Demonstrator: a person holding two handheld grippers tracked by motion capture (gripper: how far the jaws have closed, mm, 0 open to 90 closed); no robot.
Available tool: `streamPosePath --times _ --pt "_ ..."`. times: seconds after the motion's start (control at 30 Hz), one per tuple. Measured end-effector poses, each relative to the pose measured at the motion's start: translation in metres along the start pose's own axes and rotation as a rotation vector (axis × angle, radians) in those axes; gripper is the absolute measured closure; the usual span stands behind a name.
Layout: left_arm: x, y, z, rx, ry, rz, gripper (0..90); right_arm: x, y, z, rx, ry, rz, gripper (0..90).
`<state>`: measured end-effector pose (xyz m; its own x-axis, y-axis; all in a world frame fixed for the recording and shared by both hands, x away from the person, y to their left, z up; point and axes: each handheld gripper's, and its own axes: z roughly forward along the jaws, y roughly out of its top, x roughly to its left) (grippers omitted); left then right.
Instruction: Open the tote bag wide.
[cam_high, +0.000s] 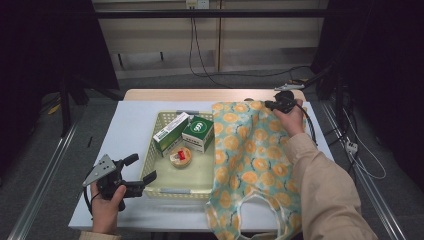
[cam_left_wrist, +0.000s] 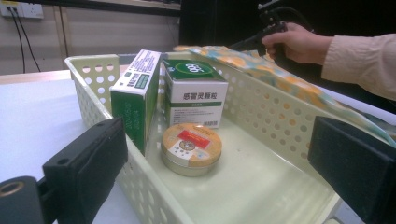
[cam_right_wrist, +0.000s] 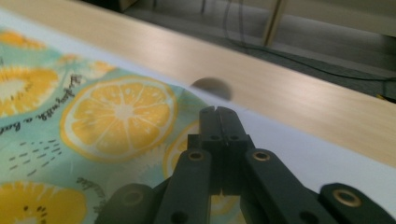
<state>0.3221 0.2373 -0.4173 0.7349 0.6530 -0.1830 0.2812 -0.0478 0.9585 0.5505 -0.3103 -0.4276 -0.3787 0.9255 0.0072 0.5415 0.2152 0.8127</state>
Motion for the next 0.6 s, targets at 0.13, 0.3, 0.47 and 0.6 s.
streamPosePath --times 0.13,0.3,0.47,0.6 --pt "0.003 0.000 0.002 0.000 0.001 -0.006 4.9 -0.020 0.004 0.010 0.031 -0.024 0.120 88.8" --pt "0.003 -0.001 0.002 0.001 -0.002 -0.006 4.9 -0.009 0.003 0.008 0.051 -0.021 -0.017 52.4" --pt "0.002 -0.001 0.002 0.005 -0.005 -0.001 4.9 0.021 -0.008 -0.011 0.067 0.085 -0.101 37.8" --pt "0.000 -0.001 0.001 0.006 -0.006 0.007 4.9 0.047 -0.022 -0.034 0.053 0.165 -0.145 30.3"
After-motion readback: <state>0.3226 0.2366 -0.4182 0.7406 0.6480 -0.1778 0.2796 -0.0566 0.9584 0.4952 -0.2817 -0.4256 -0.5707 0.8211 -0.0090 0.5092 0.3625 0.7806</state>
